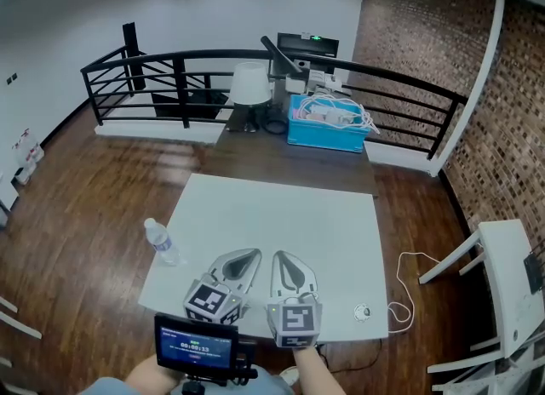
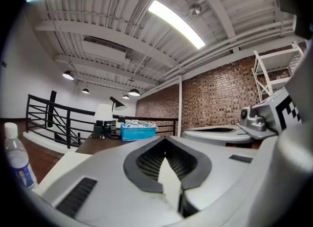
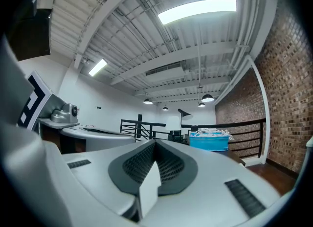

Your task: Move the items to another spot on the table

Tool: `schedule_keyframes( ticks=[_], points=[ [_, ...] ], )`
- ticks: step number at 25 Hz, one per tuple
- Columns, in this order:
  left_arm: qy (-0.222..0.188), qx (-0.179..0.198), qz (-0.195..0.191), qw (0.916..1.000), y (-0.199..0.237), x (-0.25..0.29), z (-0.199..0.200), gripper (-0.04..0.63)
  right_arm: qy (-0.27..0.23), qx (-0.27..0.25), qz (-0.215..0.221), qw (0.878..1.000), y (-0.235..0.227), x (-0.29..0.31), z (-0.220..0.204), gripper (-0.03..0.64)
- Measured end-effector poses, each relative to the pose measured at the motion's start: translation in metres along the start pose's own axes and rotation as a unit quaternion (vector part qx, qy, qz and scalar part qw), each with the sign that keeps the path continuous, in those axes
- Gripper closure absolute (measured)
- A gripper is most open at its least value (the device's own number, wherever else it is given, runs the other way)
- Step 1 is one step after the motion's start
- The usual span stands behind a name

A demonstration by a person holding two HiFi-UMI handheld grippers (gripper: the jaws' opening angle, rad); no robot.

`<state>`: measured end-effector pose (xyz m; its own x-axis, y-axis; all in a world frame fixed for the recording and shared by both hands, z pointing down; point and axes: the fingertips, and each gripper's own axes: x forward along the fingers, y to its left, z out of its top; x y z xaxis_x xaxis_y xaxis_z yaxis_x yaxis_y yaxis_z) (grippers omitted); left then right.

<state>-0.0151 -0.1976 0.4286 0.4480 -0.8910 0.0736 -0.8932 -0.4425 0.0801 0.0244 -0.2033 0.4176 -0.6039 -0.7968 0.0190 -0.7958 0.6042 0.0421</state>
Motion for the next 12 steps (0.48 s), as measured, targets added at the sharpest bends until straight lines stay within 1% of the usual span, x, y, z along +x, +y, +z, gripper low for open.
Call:
schedule_keyframes(
  ticks=[12],
  points=[
    [0.005, 0.001, 0.004, 1.0, -0.0026, 0.008, -0.006, 0.583, -0.004, -0.008, 0.002, 1.0, -0.0111, 0.0018, -0.006, 0.614]
  ],
)
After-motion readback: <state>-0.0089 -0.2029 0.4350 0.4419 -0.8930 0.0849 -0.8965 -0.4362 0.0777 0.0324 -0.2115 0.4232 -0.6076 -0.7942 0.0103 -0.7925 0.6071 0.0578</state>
